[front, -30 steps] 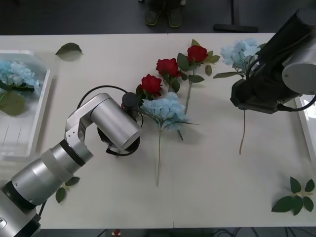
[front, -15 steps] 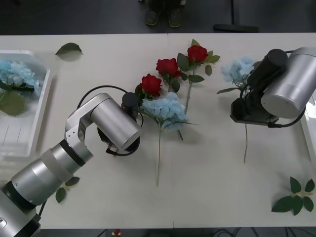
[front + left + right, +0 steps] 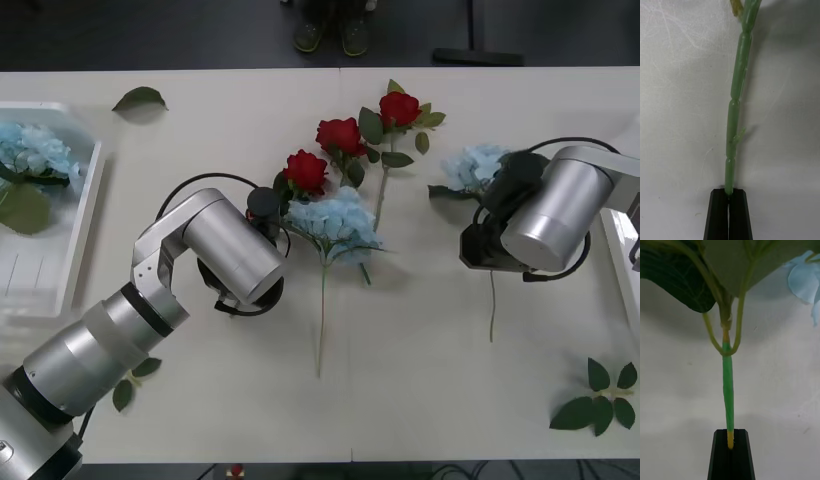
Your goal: Place the red flowers into the right box and the blue flowers into the left box. If a person shows an open palm, hand one flower to the person first, then continue sorting.
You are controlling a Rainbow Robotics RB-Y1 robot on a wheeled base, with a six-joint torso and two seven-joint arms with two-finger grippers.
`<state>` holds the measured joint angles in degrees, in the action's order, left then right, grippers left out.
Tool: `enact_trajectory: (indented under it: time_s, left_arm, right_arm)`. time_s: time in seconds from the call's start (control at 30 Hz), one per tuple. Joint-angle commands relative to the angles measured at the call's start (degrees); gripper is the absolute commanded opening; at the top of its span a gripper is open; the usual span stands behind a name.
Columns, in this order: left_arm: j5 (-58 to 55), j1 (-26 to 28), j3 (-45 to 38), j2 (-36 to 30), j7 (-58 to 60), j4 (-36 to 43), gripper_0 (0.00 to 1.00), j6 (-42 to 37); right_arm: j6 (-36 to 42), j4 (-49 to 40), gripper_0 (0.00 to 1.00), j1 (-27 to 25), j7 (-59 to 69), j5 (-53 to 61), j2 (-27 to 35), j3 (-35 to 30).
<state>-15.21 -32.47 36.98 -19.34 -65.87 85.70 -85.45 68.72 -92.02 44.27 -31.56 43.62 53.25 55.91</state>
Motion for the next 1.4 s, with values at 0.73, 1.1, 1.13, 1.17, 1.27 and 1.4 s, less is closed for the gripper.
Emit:
enact_trajectory:
  time_s: [0.73,1.1,1.13,1.17,1.27,1.4]
  left_arm:
    - [1.85,1.8,-6.57,-4.22,-5.23,13.35,0.0,-21.25]
    - [2.47,9.53,-5.34,-11.51,-5.23,18.01,0.0,-20.29]
    - [2.47,9.53,-5.34,-11.51,-5.23,18.01,0.0,-20.29]
    - [2.47,9.53,-5.34,-11.51,-5.23,18.01,0.0,-20.29]
    - [2.47,9.53,-5.34,-11.51,-5.23,18.01,0.01,-20.29]
    - [2.47,9.53,-5.34,-11.51,-5.23,18.01,0.87,-20.29]
  right_arm:
    - [-3.86,4.12,0.4,1.08,-1.93,-1.61,-1.83,1.22]
    - [-4.56,4.12,0.66,1.08,-1.93,-1.61,-1.66,1.22]
    - [-4.56,4.04,0.66,1.08,-1.93,-1.61,-1.57,1.22]
    - [-4.56,4.04,0.66,1.08,-2.01,-1.61,-1.48,1.22]
    - [-4.29,3.16,0.66,1.17,-1.93,-1.0,-0.69,0.6]
    - [-2.71,-1.15,0.67,1.43,-2.45,4.36,2.91,-2.82]
